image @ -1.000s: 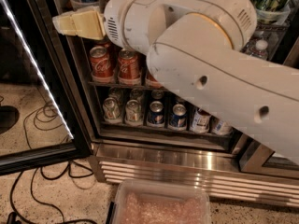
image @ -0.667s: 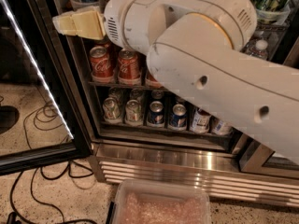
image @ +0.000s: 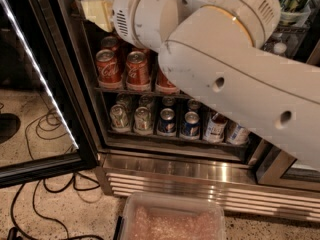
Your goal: Pick redbull can from top shelf of fridge
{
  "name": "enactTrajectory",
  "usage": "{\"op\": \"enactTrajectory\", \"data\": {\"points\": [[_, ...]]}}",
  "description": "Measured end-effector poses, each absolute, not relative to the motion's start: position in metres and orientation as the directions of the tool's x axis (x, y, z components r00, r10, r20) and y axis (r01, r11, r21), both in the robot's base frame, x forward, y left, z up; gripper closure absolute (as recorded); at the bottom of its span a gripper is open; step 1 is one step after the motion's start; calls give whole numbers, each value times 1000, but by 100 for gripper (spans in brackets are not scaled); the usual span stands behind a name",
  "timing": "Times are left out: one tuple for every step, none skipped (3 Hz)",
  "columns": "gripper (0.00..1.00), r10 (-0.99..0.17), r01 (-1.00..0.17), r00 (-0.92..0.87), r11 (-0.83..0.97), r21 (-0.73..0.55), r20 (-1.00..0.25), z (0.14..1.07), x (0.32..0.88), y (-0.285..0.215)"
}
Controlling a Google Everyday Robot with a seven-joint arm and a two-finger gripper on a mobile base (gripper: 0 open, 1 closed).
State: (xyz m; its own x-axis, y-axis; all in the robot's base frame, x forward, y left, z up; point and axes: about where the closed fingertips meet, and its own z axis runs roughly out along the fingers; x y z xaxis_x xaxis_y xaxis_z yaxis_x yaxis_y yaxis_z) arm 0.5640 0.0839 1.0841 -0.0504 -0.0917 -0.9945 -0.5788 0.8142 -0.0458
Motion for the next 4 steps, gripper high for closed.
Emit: {"op": "enactTrajectory", "data": {"points": [[63, -92, -579, -50, 814, -46, -995, 1084, 564, 84], [50, -68, -573, -53, 819, -26, -996, 1089, 557, 81], [27, -35, -586, -57, 811, 5, -998, 1091, 553, 89], [7, -13, -583, -71, 812, 31, -997, 1095, 558, 95]]}}
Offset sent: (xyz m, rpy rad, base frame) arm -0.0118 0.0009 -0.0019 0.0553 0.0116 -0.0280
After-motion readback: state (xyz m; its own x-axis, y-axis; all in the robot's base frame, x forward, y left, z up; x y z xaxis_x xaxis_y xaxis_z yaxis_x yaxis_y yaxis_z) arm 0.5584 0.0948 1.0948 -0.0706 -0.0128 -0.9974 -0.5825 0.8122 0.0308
